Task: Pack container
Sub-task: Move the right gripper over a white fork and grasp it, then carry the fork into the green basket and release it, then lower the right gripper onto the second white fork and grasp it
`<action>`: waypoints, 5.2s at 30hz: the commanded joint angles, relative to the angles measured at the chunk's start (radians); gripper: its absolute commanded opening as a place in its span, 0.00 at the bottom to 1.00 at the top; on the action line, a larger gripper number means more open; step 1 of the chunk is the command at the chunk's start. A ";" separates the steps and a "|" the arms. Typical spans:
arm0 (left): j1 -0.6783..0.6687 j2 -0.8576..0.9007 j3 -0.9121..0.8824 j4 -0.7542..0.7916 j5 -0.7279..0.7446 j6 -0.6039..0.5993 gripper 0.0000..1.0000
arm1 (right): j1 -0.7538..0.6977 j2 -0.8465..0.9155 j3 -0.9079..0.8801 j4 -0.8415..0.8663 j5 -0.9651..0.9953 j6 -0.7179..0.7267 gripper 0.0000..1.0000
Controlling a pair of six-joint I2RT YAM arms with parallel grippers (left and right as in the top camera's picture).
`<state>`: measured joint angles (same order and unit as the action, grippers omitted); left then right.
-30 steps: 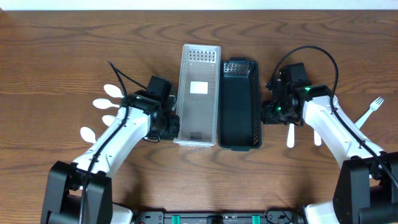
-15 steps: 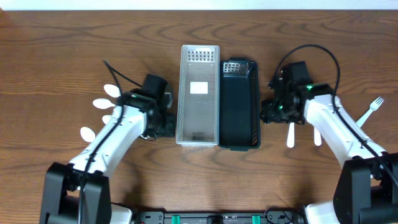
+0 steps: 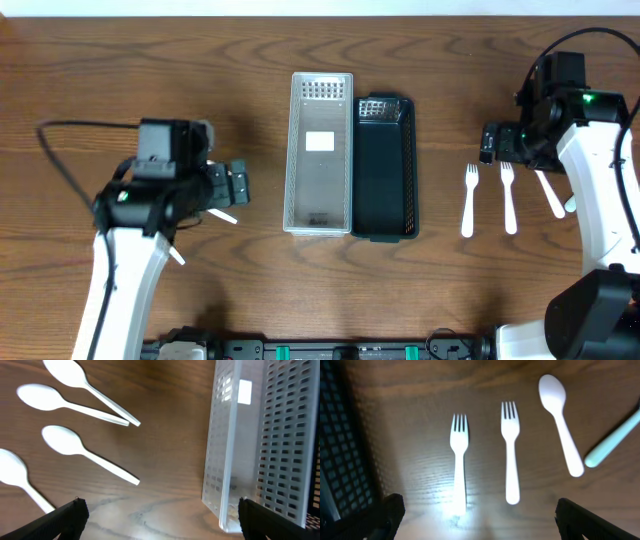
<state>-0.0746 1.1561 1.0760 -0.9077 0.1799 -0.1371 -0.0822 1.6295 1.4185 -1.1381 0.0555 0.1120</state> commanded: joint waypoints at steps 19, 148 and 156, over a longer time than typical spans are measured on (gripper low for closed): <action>0.006 -0.087 0.015 -0.057 -0.012 0.050 0.98 | 0.020 0.117 -0.304 0.364 -0.037 0.082 0.99; 0.006 -0.087 0.014 -0.079 -0.012 0.050 0.98 | 0.266 0.189 0.630 -0.212 0.076 0.129 0.99; 0.006 -0.087 0.014 -0.079 -0.012 0.050 0.98 | -0.031 0.186 0.514 -0.268 0.050 -0.017 0.99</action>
<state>-0.0734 1.0714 1.0760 -0.9848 0.1761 -0.1032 -0.0662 1.7641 2.0144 -1.4174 0.1131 0.1780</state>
